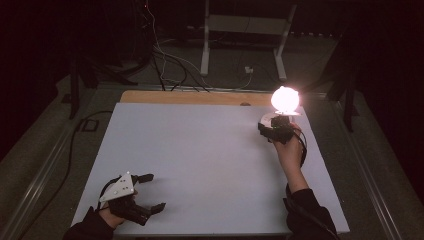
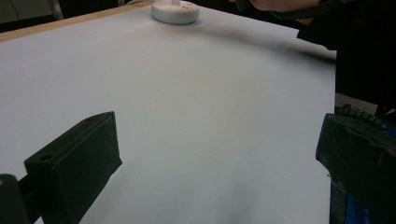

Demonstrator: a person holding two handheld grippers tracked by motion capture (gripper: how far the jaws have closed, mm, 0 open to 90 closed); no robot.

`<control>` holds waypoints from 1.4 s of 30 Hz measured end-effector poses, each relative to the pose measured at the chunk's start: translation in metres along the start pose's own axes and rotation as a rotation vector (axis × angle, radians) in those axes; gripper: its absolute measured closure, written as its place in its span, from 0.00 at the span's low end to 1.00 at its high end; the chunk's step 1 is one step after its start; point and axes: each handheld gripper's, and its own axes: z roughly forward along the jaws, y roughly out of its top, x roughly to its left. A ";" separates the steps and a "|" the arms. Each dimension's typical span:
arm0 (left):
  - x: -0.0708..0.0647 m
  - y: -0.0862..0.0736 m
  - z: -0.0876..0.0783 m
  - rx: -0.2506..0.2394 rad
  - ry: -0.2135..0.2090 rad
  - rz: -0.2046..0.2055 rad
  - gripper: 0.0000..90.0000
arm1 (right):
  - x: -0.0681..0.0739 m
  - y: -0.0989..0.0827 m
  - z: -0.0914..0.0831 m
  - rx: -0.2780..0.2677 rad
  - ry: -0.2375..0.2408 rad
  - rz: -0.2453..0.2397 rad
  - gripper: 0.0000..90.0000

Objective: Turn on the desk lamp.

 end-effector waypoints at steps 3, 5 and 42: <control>0.000 0.000 0.000 -0.001 0.000 -0.002 0.00 | 0.002 0.001 -0.005 -0.001 0.015 -0.009 0.28; 0.000 0.000 0.000 0.000 0.000 -0.002 0.00 | 0.003 0.003 -0.008 -0.014 0.029 -0.013 0.20; 0.000 0.000 0.001 0.002 -0.001 0.001 0.00 | 0.034 -0.029 -0.082 -0.040 0.347 -0.194 0.00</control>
